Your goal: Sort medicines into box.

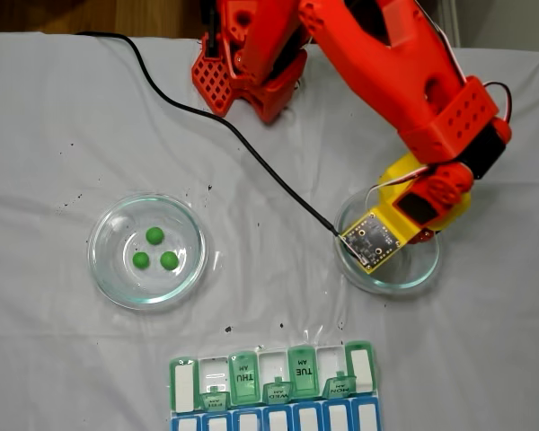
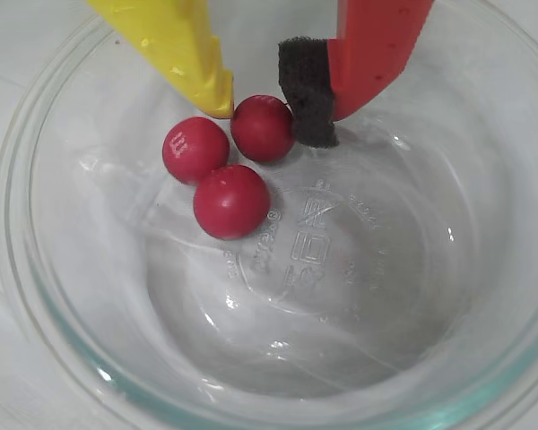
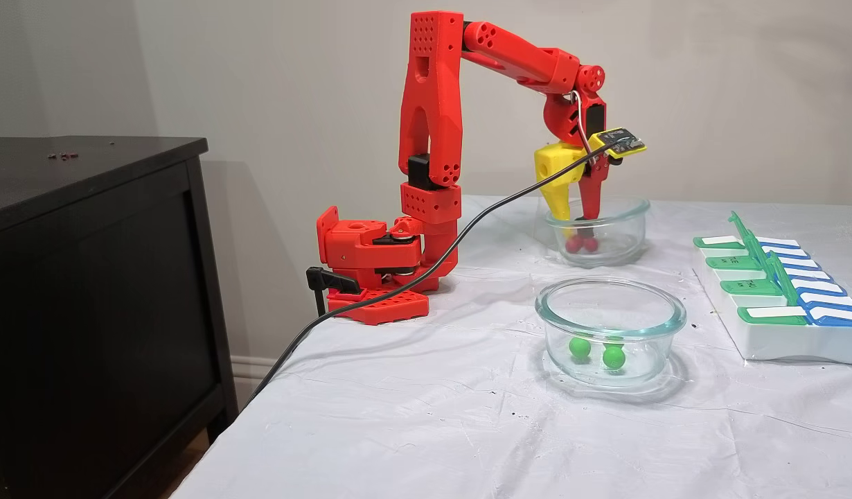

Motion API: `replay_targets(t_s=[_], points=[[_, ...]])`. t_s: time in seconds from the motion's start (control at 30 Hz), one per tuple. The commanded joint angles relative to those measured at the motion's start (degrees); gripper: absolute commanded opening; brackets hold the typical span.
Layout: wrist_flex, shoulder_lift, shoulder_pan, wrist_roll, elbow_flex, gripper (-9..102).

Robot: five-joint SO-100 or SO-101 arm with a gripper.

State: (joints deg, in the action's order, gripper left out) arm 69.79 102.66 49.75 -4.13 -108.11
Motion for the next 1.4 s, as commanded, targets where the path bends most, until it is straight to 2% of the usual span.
replay_targets(t_s=[0.0,0.1,0.23,0.43,0.83,1.17,1.2,1.27,1.37], points=[[0.35,2.81,3.34,-1.05,0.26,12],[1.14,2.20,4.04,-2.72,-0.18,11],[0.97,0.00,3.87,-4.57,-0.62,0],[-0.44,2.11,3.08,-4.04,-0.79,0],[-6.15,11.16,-3.34,6.59,2.46,0],[-8.26,9.14,-4.83,10.55,2.55,0],[-8.00,8.79,-4.83,11.51,2.37,3],[-5.98,8.09,-4.83,12.66,3.16,22],[-4.04,8.79,-4.57,16.52,4.04,17]])
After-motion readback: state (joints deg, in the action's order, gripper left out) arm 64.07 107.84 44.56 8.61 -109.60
